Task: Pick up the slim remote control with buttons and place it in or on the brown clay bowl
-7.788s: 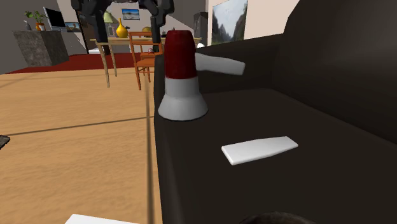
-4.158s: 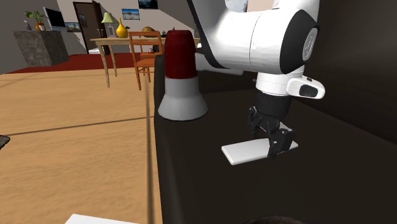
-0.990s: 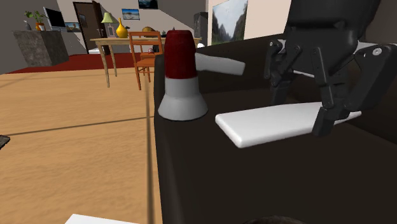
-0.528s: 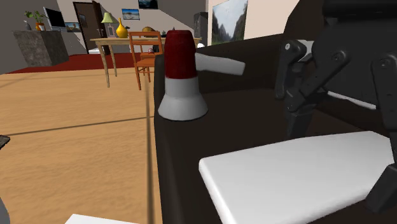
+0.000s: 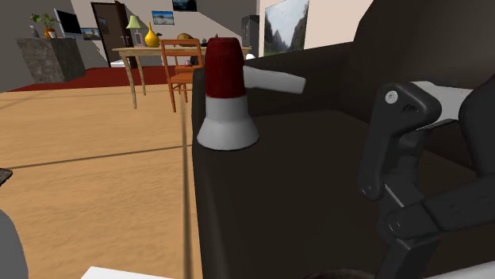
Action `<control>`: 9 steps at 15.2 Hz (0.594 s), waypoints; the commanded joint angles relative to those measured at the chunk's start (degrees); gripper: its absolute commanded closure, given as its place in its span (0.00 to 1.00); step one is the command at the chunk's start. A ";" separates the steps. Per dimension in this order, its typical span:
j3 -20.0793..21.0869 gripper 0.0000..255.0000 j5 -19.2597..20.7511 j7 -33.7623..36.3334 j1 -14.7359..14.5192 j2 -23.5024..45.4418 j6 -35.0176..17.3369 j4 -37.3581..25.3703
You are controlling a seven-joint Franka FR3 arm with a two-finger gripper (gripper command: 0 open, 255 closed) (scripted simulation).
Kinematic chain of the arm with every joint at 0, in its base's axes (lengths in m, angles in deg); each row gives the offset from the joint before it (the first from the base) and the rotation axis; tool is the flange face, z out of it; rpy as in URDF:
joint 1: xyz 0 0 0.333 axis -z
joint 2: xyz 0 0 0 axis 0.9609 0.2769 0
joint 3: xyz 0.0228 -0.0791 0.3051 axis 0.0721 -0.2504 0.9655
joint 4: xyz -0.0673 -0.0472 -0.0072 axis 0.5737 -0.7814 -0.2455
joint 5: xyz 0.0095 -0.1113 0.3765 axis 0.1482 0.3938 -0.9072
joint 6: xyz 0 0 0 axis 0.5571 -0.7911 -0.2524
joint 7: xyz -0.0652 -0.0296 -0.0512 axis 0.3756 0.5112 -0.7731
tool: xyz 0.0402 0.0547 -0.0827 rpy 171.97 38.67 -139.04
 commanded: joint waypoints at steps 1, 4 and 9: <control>-0.83 1.00 0.89 -0.27 0.57 -0.80 -1.13 1.92; -1.74 1.00 1.83 -0.24 1.11 -1.32 -2.98 4.33; -3.43 1.00 3.57 -0.22 2.09 -1.87 -6.22 8.21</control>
